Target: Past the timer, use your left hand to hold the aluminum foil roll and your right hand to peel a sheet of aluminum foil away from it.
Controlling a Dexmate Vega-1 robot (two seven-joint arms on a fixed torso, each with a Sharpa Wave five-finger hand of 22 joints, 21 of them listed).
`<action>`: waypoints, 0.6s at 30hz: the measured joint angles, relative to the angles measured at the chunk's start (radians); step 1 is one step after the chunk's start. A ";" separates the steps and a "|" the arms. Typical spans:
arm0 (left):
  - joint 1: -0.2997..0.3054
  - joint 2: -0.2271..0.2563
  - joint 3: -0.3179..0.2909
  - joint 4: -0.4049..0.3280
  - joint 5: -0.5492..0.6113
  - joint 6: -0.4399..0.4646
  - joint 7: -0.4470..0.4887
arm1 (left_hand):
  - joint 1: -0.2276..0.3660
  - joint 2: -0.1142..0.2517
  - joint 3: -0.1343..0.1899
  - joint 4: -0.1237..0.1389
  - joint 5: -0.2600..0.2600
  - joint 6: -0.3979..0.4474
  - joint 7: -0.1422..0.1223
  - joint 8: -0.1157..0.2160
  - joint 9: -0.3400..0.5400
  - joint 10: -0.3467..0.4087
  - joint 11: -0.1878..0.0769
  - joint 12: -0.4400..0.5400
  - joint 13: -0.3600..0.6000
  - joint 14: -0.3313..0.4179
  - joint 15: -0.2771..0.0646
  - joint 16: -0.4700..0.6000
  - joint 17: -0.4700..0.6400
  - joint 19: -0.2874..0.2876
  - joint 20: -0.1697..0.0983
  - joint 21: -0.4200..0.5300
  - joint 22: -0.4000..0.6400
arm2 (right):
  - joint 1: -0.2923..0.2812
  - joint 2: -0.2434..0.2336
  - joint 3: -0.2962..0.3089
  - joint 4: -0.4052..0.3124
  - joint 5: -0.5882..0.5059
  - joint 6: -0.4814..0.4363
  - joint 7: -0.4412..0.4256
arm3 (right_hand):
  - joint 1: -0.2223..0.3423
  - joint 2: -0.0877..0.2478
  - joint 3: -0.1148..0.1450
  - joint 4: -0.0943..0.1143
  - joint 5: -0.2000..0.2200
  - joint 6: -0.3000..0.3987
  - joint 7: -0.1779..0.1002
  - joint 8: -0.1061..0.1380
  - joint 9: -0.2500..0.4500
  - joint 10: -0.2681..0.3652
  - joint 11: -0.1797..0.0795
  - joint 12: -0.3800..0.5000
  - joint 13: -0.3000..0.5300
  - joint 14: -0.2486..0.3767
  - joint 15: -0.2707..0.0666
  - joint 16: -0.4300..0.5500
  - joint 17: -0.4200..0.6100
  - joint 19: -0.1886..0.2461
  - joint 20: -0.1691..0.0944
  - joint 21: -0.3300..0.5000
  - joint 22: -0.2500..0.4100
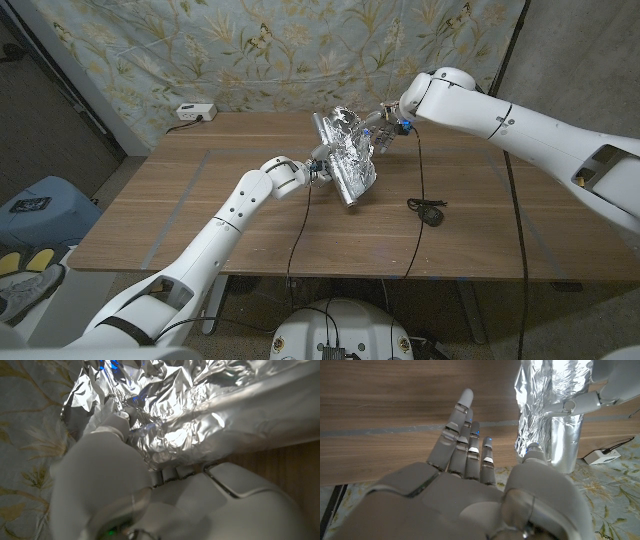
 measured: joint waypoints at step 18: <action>0.001 -0.001 -0.002 0.020 -0.006 -0.004 -0.041 | 0.032 0.008 -0.005 -0.012 0.000 -0.018 0.001 -0.008 0.007 -0.020 -0.002 -0.004 0.010 -0.019 -0.024 0.000 0.014 -0.014 0.000 0.007 0.000 | -0.064 0.000 0.061 0.005 0.032 0.011 -0.081 | 0.150 -0.003 0.096 -0.056 -0.038 0.195 0.020 0.029 0.005 0.187 -0.080 0.059 0.032 0.215 -0.130 0.059 0.013 0.168 -0.082 0.036 0.002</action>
